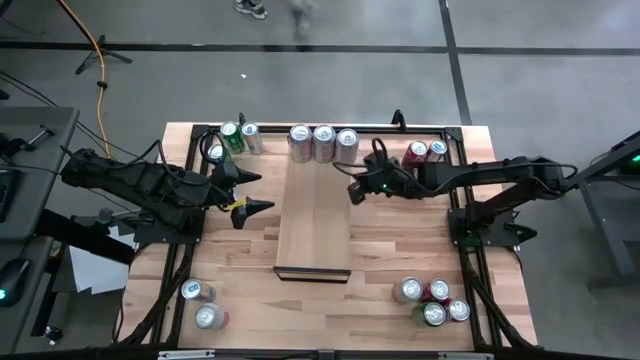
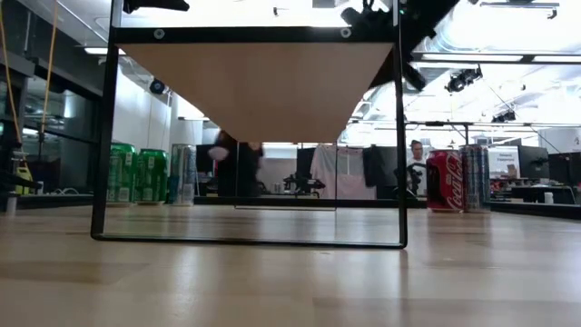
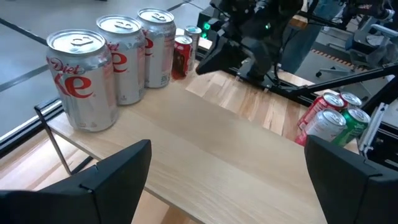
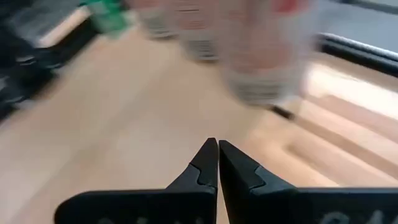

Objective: Place canned beverage on shelf
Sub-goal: Put the silver soda can on the shelf

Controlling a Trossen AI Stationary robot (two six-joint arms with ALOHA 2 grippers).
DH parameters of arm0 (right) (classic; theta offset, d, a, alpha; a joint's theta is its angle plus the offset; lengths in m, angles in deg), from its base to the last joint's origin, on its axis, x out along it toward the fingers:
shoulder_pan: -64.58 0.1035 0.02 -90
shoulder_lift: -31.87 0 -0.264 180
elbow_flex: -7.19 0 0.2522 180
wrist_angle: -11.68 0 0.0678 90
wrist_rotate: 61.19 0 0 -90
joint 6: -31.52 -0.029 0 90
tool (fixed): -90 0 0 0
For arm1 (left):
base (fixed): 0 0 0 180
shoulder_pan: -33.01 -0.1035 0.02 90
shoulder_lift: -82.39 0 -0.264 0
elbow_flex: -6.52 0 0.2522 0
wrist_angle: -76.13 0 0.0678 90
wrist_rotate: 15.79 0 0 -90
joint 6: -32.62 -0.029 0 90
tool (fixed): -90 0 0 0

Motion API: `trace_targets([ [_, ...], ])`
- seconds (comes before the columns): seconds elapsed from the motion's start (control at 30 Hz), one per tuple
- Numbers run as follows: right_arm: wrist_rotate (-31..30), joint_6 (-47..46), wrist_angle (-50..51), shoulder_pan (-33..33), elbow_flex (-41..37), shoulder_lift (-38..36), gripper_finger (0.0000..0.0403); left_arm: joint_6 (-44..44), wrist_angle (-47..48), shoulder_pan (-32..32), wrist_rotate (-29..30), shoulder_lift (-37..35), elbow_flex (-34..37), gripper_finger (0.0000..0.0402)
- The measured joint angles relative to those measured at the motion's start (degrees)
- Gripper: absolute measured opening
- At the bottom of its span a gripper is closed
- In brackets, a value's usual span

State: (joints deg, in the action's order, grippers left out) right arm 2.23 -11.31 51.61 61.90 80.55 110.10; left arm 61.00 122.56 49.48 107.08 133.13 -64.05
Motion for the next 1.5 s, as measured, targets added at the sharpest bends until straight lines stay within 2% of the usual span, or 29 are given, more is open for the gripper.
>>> trace_targets([
  [0.1,-4.3,-0.7,1.0,-1.0,0.0,-0.1,0.0,0.0,0.0,0.0,0.8,0.0,0.0,0.0351],
  [0.3,-8.0,0.3,-1.7,-3.4,0.0,-0.1,0.0,0.1,0.0,0.0,1.0,0.0,0.0,0.0351],
  [0.73,-7.4,2.4,-7.7,-6.1,0.0,0.1,0.0,-0.1,0.0,0.0,1.0,0.0,0.0,0.0351],
  [1.5,-6.0,5.0,-11.1,-7.8,0.0,0.1,0.0,-3.1,0.0,0.0,1.0,0.0,0.0,0.0351],
])
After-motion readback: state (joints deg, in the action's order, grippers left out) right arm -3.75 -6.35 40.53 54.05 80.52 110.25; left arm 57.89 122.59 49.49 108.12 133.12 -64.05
